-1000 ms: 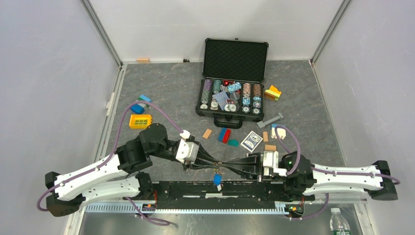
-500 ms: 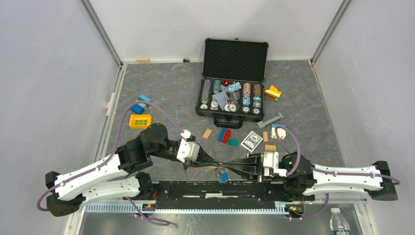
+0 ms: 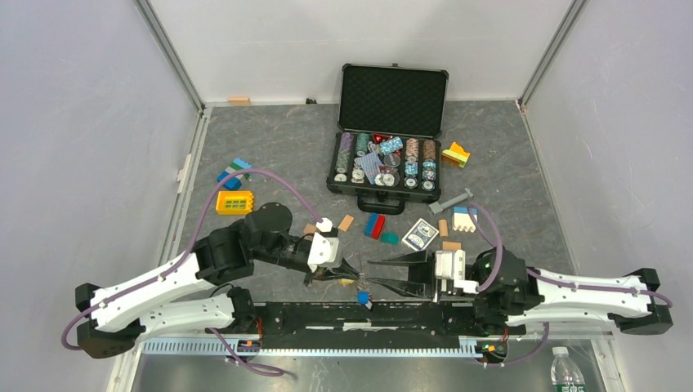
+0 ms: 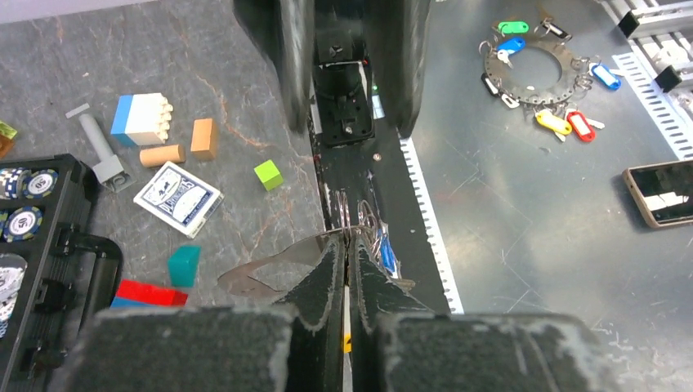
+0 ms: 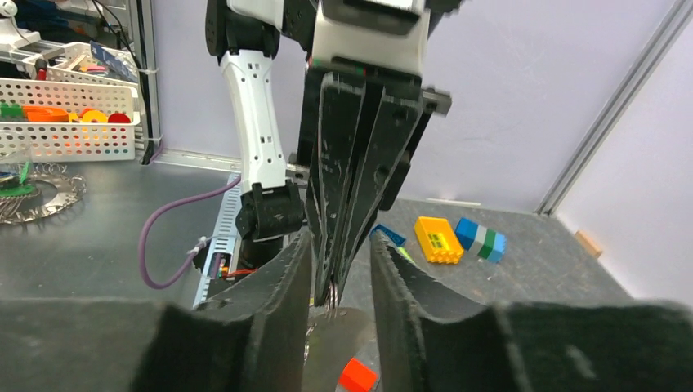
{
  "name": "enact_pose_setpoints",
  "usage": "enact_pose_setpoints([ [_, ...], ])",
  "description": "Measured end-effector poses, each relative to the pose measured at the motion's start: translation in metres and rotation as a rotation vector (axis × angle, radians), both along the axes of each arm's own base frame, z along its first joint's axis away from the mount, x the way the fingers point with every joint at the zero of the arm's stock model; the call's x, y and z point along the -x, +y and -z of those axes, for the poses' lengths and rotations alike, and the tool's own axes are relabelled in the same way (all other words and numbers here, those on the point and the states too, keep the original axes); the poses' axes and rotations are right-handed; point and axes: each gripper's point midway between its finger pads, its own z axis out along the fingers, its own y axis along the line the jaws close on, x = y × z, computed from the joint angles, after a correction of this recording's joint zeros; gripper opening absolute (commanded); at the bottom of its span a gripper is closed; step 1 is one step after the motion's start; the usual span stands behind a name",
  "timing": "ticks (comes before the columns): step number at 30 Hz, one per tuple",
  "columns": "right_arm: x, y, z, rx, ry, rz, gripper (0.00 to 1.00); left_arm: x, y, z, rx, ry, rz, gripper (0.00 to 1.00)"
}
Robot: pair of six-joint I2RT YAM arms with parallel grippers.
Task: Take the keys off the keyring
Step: Remove the key from the keyring.
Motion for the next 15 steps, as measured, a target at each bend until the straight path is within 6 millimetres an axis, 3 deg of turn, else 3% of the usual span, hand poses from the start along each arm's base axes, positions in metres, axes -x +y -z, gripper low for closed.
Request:
enact_pose_setpoints([
  [6,0.003,-0.004,-0.019,0.045,-0.02,-0.011,0.45,-0.002,0.01,0.003,-0.075,-0.024,-0.007,0.02],
  [10,0.001,0.005,-0.007,0.163,-0.007,-0.01,0.45,-0.004,0.013,0.003,-0.14,-0.04,-0.002,0.02],
  [15,-0.001,0.02,0.025,0.339,0.014,-0.004,0.47,-0.007,0.02,0.005,-0.221,-0.061,0.004,0.02],
])
